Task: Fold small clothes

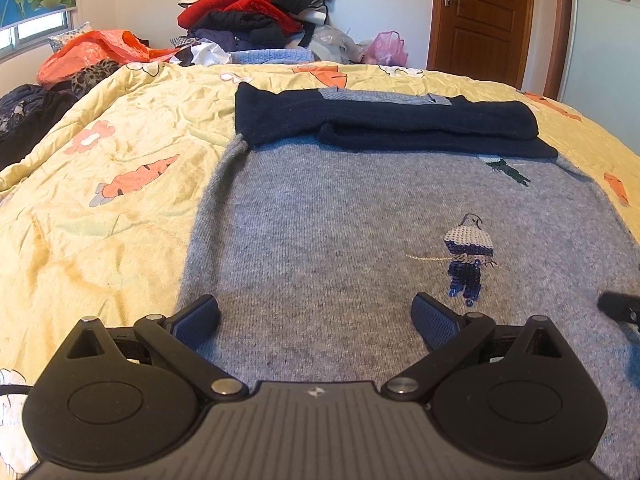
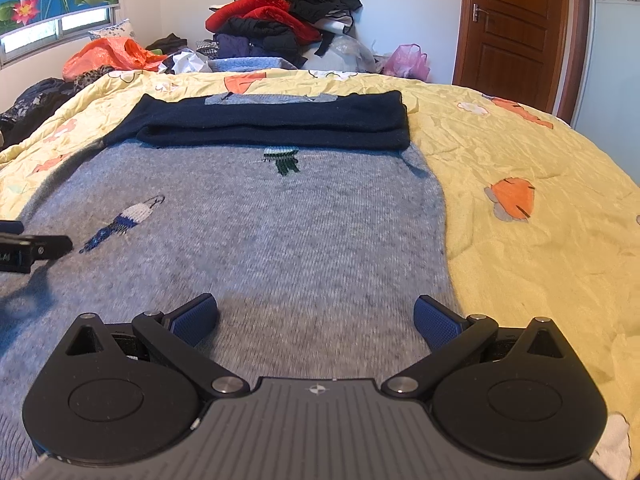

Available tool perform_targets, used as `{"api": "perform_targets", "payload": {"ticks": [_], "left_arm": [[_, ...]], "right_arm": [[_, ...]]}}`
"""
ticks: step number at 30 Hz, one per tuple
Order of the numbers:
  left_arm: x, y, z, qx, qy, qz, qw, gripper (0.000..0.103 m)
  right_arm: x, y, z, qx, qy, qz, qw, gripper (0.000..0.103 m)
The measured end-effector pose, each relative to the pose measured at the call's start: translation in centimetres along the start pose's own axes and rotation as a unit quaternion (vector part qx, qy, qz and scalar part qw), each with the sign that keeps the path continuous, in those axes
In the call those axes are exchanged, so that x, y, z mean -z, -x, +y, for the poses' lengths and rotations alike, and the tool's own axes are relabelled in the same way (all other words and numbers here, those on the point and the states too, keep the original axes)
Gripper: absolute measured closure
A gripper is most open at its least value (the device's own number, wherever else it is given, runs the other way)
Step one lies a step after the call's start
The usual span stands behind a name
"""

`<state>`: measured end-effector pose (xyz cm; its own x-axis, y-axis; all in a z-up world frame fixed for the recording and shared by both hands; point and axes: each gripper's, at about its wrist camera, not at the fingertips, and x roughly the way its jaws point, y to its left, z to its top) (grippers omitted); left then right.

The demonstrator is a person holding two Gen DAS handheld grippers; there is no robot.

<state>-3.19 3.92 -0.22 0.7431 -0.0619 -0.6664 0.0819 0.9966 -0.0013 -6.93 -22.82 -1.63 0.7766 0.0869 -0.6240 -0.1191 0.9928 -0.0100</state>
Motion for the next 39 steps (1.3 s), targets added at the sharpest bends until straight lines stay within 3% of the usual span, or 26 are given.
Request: {"api": "perform_targets", "payload": {"ticks": [6,39], "left_arm": [[0.1,0.1,0.0,-0.003,-0.001,0.002,1.0000,0.000],[4.6,5.5,0.8,0.006,-0.023,0.005,0.9997,0.000]], "right_arm": [[1.6,1.8,-0.2,-0.008,0.008,-0.002,1.000,0.000],[3.2,4.0,-0.9,-0.027,0.036,0.000,0.999,0.000]]}}
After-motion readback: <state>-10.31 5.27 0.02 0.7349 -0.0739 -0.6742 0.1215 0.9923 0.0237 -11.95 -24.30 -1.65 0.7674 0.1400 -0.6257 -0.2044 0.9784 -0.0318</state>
